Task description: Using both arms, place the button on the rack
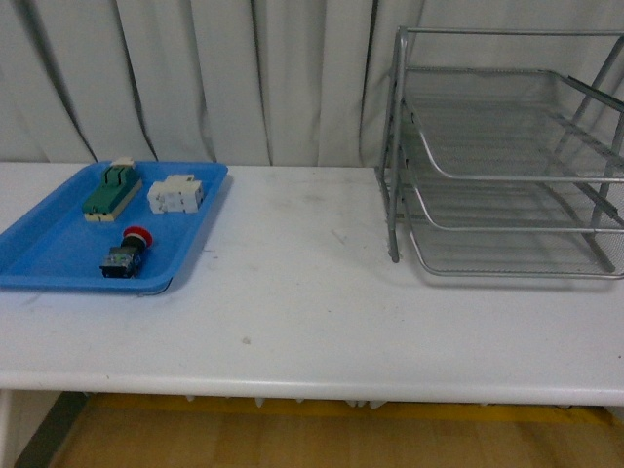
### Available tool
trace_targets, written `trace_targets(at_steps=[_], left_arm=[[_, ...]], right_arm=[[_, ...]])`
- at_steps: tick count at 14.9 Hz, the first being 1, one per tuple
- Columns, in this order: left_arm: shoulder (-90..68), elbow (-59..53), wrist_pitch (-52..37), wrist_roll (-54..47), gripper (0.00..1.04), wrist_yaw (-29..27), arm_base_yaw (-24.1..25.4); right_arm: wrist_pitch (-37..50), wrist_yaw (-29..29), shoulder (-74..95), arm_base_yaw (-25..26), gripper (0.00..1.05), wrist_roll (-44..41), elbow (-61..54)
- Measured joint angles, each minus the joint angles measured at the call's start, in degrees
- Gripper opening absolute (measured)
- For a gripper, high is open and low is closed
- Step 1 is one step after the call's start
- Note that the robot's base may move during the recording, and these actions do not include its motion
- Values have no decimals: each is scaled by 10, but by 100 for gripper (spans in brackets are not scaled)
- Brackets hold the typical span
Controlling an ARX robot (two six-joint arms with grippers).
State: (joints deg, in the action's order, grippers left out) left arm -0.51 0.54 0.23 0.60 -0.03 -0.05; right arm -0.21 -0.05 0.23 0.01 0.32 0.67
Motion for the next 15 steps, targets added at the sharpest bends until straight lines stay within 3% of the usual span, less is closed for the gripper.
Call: trace_targets(at_steps=[15], left_arm=[[0, 0, 0, 0, 98, 0, 0]], right_arm=[[0, 0, 0, 0, 98, 0, 0]])
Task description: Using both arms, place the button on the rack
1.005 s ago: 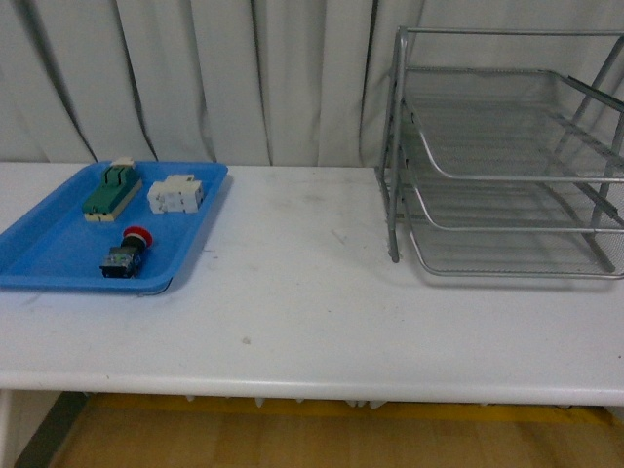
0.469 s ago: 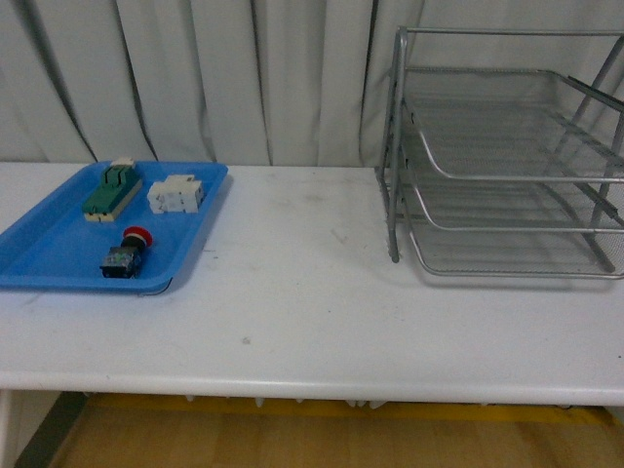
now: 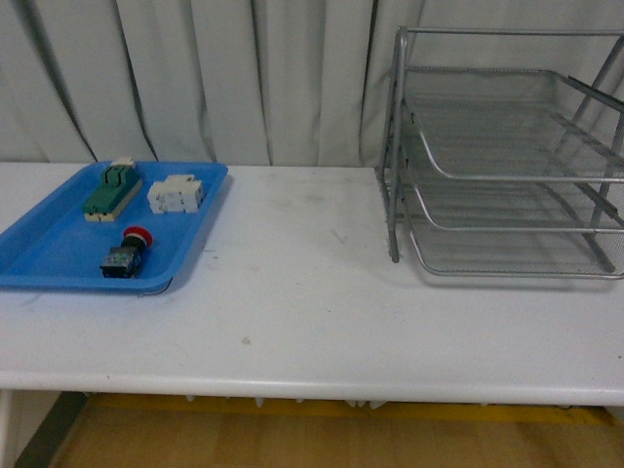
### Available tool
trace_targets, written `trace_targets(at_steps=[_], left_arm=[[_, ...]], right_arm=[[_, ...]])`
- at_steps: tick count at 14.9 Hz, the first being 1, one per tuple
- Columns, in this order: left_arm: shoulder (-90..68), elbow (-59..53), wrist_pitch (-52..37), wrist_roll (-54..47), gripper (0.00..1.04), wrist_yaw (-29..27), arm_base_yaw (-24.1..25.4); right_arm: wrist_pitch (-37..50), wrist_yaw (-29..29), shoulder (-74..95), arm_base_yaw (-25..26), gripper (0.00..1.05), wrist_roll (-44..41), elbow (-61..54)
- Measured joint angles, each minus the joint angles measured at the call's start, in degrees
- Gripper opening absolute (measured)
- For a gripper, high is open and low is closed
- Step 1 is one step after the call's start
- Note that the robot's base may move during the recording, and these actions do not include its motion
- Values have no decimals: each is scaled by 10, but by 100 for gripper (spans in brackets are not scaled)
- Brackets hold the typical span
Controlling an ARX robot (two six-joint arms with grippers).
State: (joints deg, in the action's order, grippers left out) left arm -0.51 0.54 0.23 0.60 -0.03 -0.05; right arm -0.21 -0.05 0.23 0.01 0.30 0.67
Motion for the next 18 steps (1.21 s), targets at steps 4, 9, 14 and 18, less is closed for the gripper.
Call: trace_targets(at_steps=[4, 9, 14, 18], left_arm=[[0, 0, 0, 0, 98, 0, 0], [0, 0, 0, 0, 98, 0, 0], [0, 0, 0, 0, 98, 0, 0], [0, 0, 0, 0, 98, 0, 0]], right_arm=[[0, 0, 0, 0, 98, 0, 0], [0, 0, 0, 0, 98, 0, 0], [0, 0, 0, 0, 98, 0, 0], [507, -190, 501, 193, 98, 175, 133]])
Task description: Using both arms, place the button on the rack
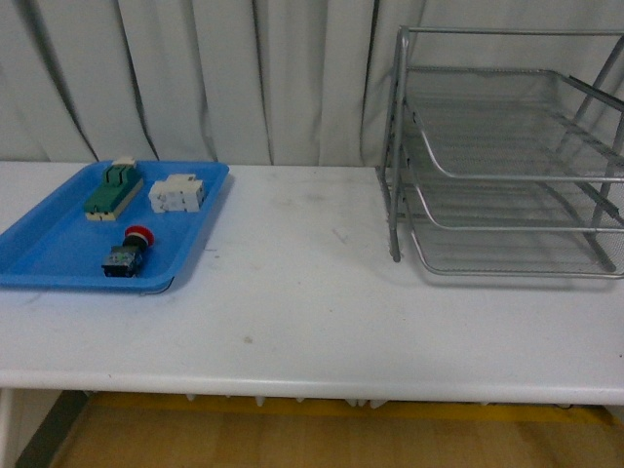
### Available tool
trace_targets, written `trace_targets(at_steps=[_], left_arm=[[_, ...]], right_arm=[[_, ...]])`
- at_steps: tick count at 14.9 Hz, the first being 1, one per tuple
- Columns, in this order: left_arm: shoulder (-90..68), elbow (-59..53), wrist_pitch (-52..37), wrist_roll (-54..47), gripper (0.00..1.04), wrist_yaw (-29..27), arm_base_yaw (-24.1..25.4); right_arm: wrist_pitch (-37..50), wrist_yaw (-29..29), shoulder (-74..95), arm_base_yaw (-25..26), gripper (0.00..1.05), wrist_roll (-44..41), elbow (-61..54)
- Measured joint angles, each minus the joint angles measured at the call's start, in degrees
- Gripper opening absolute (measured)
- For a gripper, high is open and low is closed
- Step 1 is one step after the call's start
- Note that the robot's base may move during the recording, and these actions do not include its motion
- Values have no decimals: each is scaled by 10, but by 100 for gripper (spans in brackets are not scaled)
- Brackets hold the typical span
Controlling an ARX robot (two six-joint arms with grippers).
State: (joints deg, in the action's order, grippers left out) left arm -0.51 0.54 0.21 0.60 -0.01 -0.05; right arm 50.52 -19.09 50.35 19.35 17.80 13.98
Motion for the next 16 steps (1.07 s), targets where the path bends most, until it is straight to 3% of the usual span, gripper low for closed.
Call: trace_targets(at_steps=[1, 4, 6, 12, 16], left_arm=[[0, 0, 0, 0, 98, 0, 0], [0, 0, 0, 0, 98, 0, 0], [0, 0, 0, 0, 98, 0, 0], [0, 0, 0, 0, 98, 0, 0], [0, 0, 0, 0, 98, 0, 0]], right_arm=[[62, 3, 110, 16, 98, 34, 75], [75, 19, 356, 28, 98, 179, 226], [96, 8, 430, 27, 98, 275, 268], [228, -19, 593, -21, 98, 517, 299], [231, -36, 700, -81, 98, 655, 289]])
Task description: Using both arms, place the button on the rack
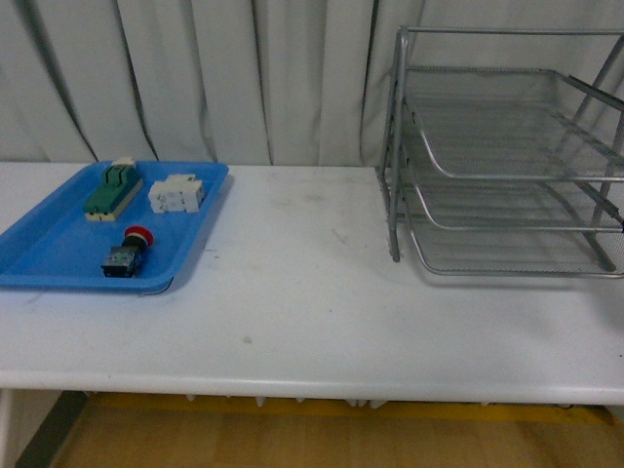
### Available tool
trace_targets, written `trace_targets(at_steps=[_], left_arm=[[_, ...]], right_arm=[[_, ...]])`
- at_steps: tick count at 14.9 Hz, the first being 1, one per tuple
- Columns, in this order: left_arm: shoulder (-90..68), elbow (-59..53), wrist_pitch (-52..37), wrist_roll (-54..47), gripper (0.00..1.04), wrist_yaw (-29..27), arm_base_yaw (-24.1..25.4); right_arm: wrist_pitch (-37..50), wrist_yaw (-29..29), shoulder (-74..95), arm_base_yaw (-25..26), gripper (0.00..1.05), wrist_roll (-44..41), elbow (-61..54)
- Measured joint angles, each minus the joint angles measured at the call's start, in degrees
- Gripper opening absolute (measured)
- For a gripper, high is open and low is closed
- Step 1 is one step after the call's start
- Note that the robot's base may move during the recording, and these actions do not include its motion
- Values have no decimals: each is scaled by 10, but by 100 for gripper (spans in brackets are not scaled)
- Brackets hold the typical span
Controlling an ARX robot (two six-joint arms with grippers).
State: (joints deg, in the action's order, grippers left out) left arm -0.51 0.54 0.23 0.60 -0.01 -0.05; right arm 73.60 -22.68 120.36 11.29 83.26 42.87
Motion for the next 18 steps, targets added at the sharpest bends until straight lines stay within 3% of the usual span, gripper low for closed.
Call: trace_targets(at_steps=[6, 18], left_arm=[[0, 0, 0, 0, 98, 0, 0], [0, 0, 0, 0, 98, 0, 0]], right_arm=[[0, -3, 77, -49, 98, 0, 11], [1, 3, 127, -53, 98, -10, 75]])
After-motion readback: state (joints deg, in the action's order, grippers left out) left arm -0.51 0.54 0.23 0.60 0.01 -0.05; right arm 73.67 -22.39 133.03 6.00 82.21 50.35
